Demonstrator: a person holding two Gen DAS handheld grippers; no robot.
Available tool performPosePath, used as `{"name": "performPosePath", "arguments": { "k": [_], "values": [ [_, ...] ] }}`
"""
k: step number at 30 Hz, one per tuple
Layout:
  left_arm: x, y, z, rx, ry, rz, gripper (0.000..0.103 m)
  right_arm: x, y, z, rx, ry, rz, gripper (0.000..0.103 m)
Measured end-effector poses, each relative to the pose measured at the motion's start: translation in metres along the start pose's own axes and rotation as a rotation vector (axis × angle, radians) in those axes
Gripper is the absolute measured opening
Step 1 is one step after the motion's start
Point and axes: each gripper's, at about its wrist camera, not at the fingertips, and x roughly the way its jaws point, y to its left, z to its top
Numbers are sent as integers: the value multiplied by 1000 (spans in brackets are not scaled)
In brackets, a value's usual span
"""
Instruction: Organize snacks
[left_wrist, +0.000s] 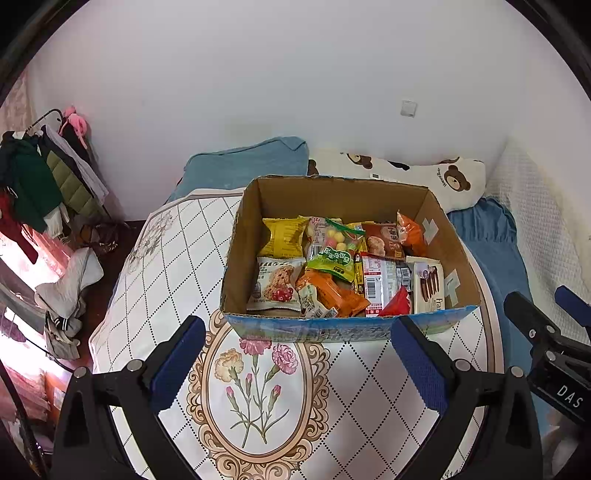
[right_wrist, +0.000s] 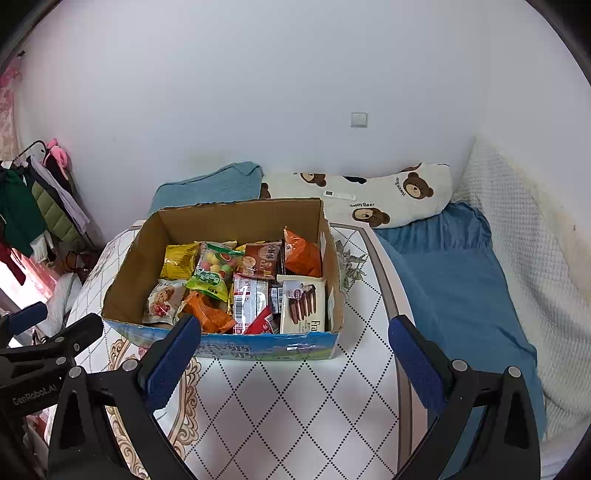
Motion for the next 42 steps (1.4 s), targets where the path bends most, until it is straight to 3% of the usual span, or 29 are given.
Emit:
{"name": "performPosePath", "arguments": {
  "k": [42],
  "values": [
    [-5, -1, 2, 3, 1, -1, 103, -5, 0, 0, -8, -6, 17, 103]
  ]
}}
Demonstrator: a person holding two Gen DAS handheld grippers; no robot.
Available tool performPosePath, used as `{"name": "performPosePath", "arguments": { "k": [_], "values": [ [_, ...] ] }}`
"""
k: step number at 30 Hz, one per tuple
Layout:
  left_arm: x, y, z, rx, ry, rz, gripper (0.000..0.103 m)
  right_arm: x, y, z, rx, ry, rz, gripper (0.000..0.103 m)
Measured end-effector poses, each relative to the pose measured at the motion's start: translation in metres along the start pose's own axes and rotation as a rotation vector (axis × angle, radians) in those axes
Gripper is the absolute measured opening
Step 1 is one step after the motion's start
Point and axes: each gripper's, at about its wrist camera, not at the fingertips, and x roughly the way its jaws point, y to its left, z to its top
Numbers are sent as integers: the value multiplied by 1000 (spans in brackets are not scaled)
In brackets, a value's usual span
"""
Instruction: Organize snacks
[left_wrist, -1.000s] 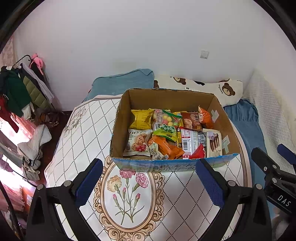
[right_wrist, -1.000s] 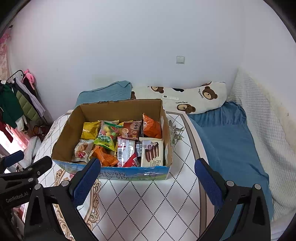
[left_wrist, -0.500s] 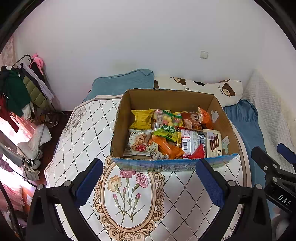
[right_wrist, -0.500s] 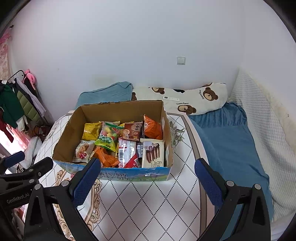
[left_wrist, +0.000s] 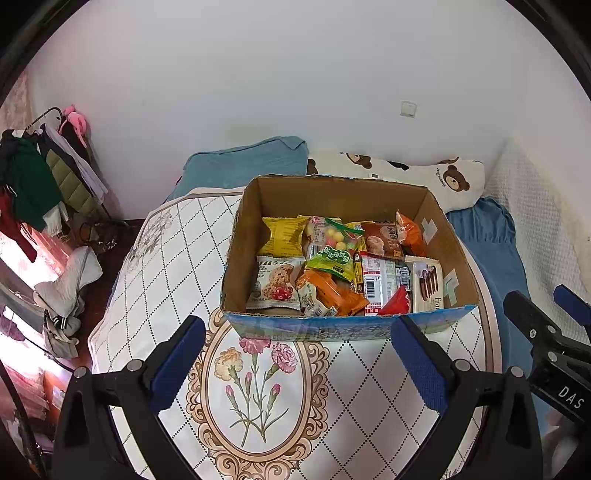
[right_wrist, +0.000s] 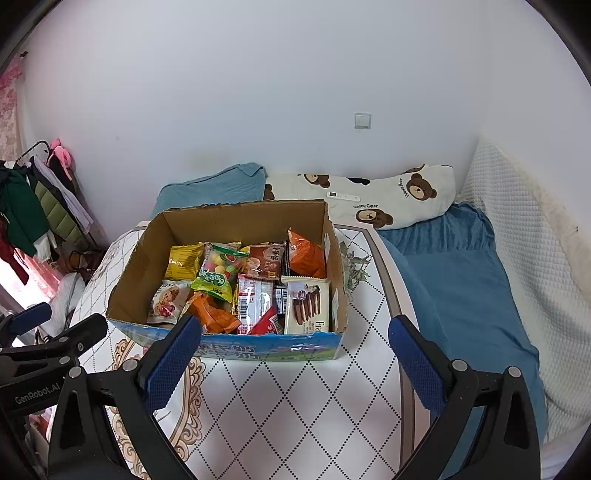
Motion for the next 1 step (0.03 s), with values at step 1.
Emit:
{"name": "performPosePath", "arguments": {
  "k": [1],
  "values": [
    [0, 0, 0, -1, 1, -1, 103, 0, 0, 0, -1, 0, -1, 103]
  ]
}}
